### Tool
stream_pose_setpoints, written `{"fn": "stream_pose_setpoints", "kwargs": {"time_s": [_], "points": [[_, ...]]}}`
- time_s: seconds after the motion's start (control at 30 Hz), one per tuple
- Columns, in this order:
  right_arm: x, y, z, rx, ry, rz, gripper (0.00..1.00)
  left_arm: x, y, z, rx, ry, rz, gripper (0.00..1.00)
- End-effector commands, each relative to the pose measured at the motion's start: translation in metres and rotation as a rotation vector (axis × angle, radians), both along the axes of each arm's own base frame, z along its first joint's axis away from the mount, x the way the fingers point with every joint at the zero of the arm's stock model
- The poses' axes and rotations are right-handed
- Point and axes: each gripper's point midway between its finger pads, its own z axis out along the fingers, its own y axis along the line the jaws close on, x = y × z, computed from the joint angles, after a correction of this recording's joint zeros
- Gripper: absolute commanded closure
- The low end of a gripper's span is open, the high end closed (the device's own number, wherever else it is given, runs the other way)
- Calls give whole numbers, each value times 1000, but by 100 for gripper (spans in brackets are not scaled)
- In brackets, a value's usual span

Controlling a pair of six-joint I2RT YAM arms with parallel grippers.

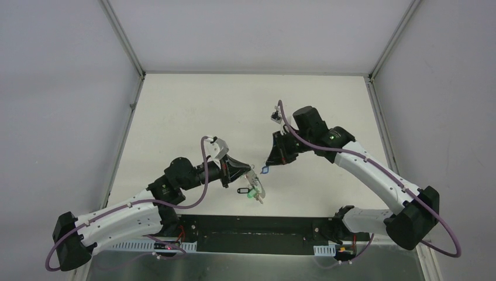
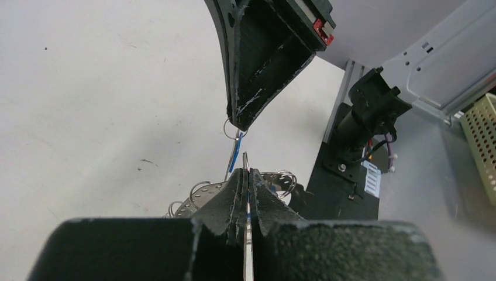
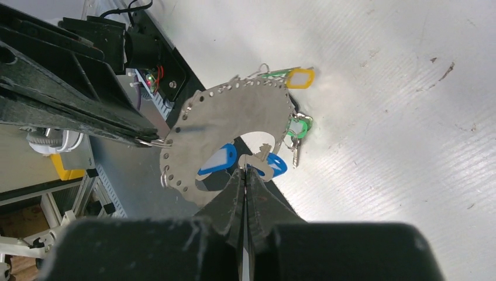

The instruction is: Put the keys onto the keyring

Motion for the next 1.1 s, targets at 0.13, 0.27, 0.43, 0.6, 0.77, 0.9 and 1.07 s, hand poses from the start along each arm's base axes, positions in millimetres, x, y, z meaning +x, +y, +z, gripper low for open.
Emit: {"fn": "stream_pose_setpoints", "kwargs": {"time_s": [0.13,0.27,0.43,0.6,0.77,0.9,1.07], "points": [[14,-10,-26,30,21,-54,100,11,0,48,-290,-45,64,100],[19,-20,-56,-25,64,-70,99,10,-8,31,-129,-25,34,100],[28,-34,-83,-102,92,-95,93,4,-2,16,93,-21,5,100],[25,-30,-76,-63,70,-23,70,-7,9,9,275,-6,-54,100],[38,-20,-14,111,-184,-26,44,-18,14,3,394,45,-113,100],[45,-23,25,220,-412,-62,36,-26,10,6,423,57,-178,100],[35,-19,60,422,-677,-4,13,-35,2,11,452,16,-282,100]]}}
